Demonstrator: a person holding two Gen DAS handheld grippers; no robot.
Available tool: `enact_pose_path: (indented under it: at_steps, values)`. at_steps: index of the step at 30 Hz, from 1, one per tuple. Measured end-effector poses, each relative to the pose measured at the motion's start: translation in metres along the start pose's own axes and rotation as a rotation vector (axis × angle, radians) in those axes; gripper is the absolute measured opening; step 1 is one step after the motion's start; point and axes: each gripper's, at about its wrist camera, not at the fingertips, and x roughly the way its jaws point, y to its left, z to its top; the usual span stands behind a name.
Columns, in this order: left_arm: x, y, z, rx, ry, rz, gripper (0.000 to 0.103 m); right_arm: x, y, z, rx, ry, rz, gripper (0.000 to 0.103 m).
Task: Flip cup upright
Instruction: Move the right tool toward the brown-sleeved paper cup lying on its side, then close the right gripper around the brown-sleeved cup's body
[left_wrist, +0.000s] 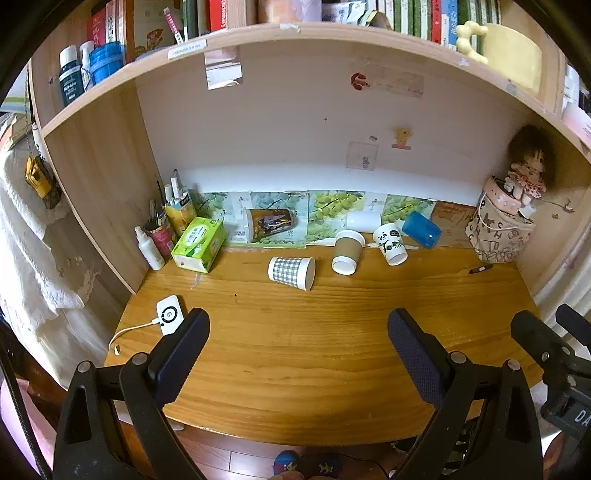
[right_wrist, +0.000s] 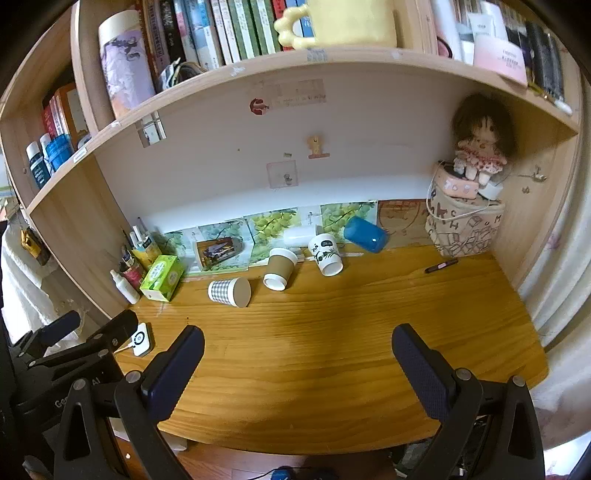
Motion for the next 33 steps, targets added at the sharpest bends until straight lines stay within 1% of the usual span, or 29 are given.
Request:
enact_pose_path:
  at_steps: [4,6,13,16,23,30,33]
  values:
    - [0.013,0.002,-0.003,-0.024,0.020,0.012,0.098,0.009,-0.003,0.000,-0.027,-0.015,-0.028,0.102]
    - [0.018,0.003,-0.004,-0.029,0.029,0.023,0.098,0.017,-0.003,0.000,-0.042,-0.009,-0.030,0.102]
    - [0.032,0.003,-0.008,-0.024,0.029,0.026,0.098,0.043,-0.007,0.002,-0.035,0.040,0.038,0.102]
    - [0.043,0.005,-0.008,-0.025,0.027,0.034,0.098,0.056,-0.002,0.003,-0.037,0.053,0.042,0.102]
    - [0.086,0.015,-0.006,0.023,0.008,0.048,0.098,0.093,0.008,0.006,-0.034,0.083,0.047,0.102]
    - [0.137,0.037,0.003,0.072,-0.009,0.012,0.098,0.145,0.020,0.014,-0.008,0.112,0.024,0.102]
    - [0.153,0.040,0.008,0.099,-0.021,-0.002,0.098,0.168,0.024,0.019,0.015,0.125,0.015,0.102]
